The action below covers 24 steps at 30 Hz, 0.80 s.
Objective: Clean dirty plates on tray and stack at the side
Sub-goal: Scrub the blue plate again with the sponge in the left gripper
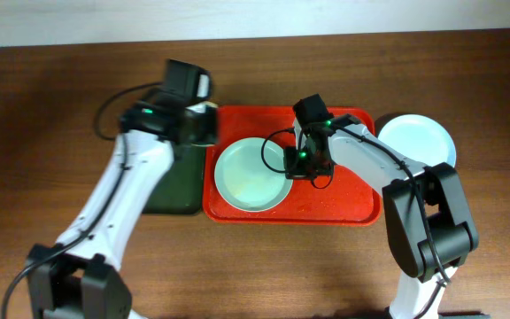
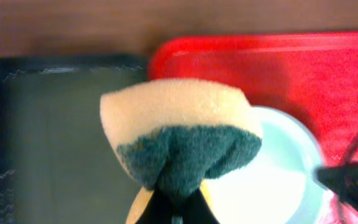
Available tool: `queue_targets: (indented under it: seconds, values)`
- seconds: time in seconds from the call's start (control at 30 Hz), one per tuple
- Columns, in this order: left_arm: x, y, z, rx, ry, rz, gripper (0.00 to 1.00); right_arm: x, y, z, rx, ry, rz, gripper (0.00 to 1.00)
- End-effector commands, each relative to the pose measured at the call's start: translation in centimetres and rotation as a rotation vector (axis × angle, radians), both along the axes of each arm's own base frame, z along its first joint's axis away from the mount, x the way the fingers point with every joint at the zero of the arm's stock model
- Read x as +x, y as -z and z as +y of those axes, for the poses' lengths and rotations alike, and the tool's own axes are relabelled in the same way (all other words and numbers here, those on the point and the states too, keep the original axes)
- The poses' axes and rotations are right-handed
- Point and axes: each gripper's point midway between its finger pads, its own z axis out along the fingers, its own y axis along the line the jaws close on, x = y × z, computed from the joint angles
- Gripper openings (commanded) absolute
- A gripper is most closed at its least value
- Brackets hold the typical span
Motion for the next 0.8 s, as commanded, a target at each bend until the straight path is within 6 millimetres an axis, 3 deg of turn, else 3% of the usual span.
queue_targets:
  seconds: [0.0, 0.07, 0.33, 0.53, 0.77]
  values:
    - [0.3, 2.8, -4.1, -0.064, 0.028, 0.017, 0.00, -0.1, 0.0, 0.5, 0.005, -0.018, 0.000, 0.04]
    - [1.0, 3.9, -6.8, -0.123, 0.088, 0.014, 0.00, -0.1, 0.0, 0.5, 0.006, -0.014, 0.000, 0.04]
    - [2.7, 9.3, -12.1, -0.224, 0.344, 0.011, 0.00, -0.1, 0.0, 0.5, 0.006, -0.014, -0.001, 0.04]
    - [2.9, 12.3, -12.0, -0.176, 0.391, 0.029, 0.00, -0.1, 0.0, 0.5, 0.006, -0.014, 0.000, 0.04]
    - [3.8, 13.1, -9.1, -0.126, 0.326, 0.041, 0.00, -0.1, 0.0, 0.5, 0.005, -0.014, 0.000, 0.04]
